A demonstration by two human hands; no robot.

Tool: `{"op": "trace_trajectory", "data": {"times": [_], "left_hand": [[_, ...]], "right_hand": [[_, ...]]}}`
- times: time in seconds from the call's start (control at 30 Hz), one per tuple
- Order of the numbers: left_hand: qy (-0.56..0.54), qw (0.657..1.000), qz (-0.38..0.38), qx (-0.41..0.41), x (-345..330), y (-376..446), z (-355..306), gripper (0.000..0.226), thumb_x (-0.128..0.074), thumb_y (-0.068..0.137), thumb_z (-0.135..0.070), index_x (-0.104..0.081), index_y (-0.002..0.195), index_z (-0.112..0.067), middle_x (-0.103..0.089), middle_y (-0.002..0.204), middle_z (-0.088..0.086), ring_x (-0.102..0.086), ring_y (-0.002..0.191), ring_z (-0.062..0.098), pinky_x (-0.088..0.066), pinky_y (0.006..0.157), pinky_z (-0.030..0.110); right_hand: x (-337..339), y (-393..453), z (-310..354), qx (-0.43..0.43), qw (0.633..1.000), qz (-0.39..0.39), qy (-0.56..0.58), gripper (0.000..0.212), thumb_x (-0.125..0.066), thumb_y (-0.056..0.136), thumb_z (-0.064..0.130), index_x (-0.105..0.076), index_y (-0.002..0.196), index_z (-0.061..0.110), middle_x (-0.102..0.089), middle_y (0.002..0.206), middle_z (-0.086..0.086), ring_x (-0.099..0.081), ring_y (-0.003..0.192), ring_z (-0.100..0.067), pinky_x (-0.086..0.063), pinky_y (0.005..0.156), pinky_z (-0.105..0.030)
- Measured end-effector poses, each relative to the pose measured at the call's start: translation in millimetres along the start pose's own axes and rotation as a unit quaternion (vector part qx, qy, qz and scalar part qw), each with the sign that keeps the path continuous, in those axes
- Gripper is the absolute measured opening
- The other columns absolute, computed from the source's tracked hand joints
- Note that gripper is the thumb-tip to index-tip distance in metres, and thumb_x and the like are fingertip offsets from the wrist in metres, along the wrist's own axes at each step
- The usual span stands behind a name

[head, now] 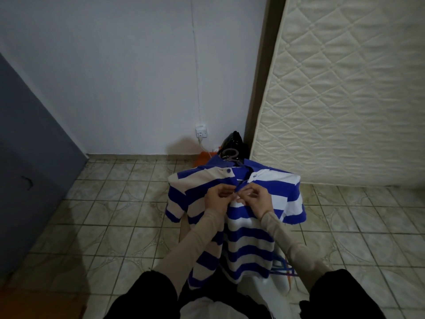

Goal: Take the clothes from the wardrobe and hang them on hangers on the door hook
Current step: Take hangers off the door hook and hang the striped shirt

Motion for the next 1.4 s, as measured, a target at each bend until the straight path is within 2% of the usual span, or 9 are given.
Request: {"op": "trace_trajectory", "data": {"times": [0.17,0.37,0.5,0.77,1.07,1.17,1.27,1.37,1.4], "left_hand": [[0.008,1.0,0.005,0.0,1,-1,0,0.02,-0.061,0.082,0.002,-0.067,0.1,-0.003,-0.068,0.103,0.014,-0.059,0.089,0.013,-0.047,0.082,0.023],[0.008,1.0,0.009,-0.001,2,-1,2,0.02,-0.059,0.084,0.002,-0.067,0.102,-0.002,-0.067,0.105,0.015,-0.059,0.095,0.017,-0.046,0.085,0.024],[0.001,1.0,-0.01,0.013,0,-3,4,0.017,-0.062,0.084,-0.005,-0.067,0.1,-0.001,-0.068,0.104,0.018,-0.06,0.092,0.019,-0.048,0.083,0.027],[0.049,0.998,-0.042,0.004,1,-2,5,0.014,-0.06,0.087,-0.01,-0.065,0.097,-0.003,-0.067,0.101,0.013,-0.057,0.087,0.014,-0.047,0.08,0.024],[0.158,0.987,0.016,-0.009,10,-10,27,0.017,-0.065,0.084,-0.014,-0.064,0.096,-0.002,-0.067,0.098,0.012,-0.057,0.084,0.013,-0.047,0.076,0.023],[0.16,0.987,0.016,0.012,8,-13,34,0.017,-0.066,0.083,-0.014,-0.063,0.095,-0.003,-0.067,0.099,0.015,-0.058,0.086,0.016,-0.05,0.081,0.027],[0.167,0.986,0.009,0.001,8,-9,27,0.016,-0.066,0.082,-0.011,-0.064,0.095,-0.002,-0.068,0.098,0.013,-0.058,0.084,0.015,-0.047,0.077,0.022],[0.144,0.99,-0.01,-0.008,11,-3,19,0.014,-0.061,0.083,-0.004,-0.063,0.097,-0.001,-0.066,0.101,0.015,-0.056,0.086,0.015,-0.046,0.078,0.023],[0.137,0.99,-0.019,-0.012,12,0,17,0.014,-0.059,0.084,-0.004,-0.062,0.097,-0.002,-0.065,0.101,0.015,-0.056,0.087,0.015,-0.046,0.078,0.024]], "right_hand": [[-2,-1,0,-0.01,1.0,0.004,0.015,0.008,-0.066,0.081,0.007,-0.061,0.075,0.008,-0.063,0.065,-0.003,-0.06,0.052,0.002,-0.048,0.057,-0.011],[-2,-3,1,-0.028,0.996,0.023,0.078,0.014,-0.063,0.082,0.0,-0.059,0.072,0.009,-0.061,0.067,-0.007,-0.059,0.049,0.003,-0.047,0.055,-0.008],[-1,-3,-1,-0.031,0.997,0.038,0.067,0.016,-0.059,0.084,-0.003,-0.06,0.073,0.009,-0.061,0.069,-0.006,-0.058,0.049,0.004,-0.045,0.053,-0.008],[-1,-6,2,-0.019,0.997,0.05,0.05,0.003,-0.059,0.084,-0.001,-0.061,0.085,0.001,-0.061,0.074,-0.005,-0.059,0.055,0.0,-0.047,0.058,-0.009],[-5,-23,-12,-0.04,0.992,0.112,0.045,0.026,-0.057,0.081,-0.013,-0.061,0.069,0.009,-0.064,0.058,0.009,-0.058,0.057,0.004,-0.048,0.062,-0.011],[-8,-25,-16,-0.054,0.995,0.088,0.004,0.025,-0.061,0.081,-0.009,-0.062,0.067,0.012,-0.063,0.055,0.01,-0.057,0.054,0.003,-0.046,0.059,-0.011],[-7,-19,-12,-0.067,0.997,0.036,-0.017,0.019,-0.064,0.081,-0.003,-0.062,0.068,0.011,-0.062,0.063,0.002,-0.056,0.062,-0.009,-0.048,0.064,-0.017],[1,-12,-3,-0.056,0.994,-0.032,-0.089,0.012,-0.07,0.079,0.014,-0.062,0.069,0.015,-0.062,0.07,0.0,-0.056,0.069,-0.01,-0.044,0.066,-0.01],[4,-10,-1,-0.057,0.991,-0.061,-0.101,0.015,-0.071,0.078,0.021,-0.061,0.068,0.017,-0.063,0.072,0.001,-0.058,0.072,-0.011,-0.045,0.068,-0.013]]}}
Point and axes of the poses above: each hand's wrist, its own y-axis towards the middle knuckle, its own x-axis out of the back of the hand, z = x × y, the point moved 3 cm from there along y, towards the middle knuckle
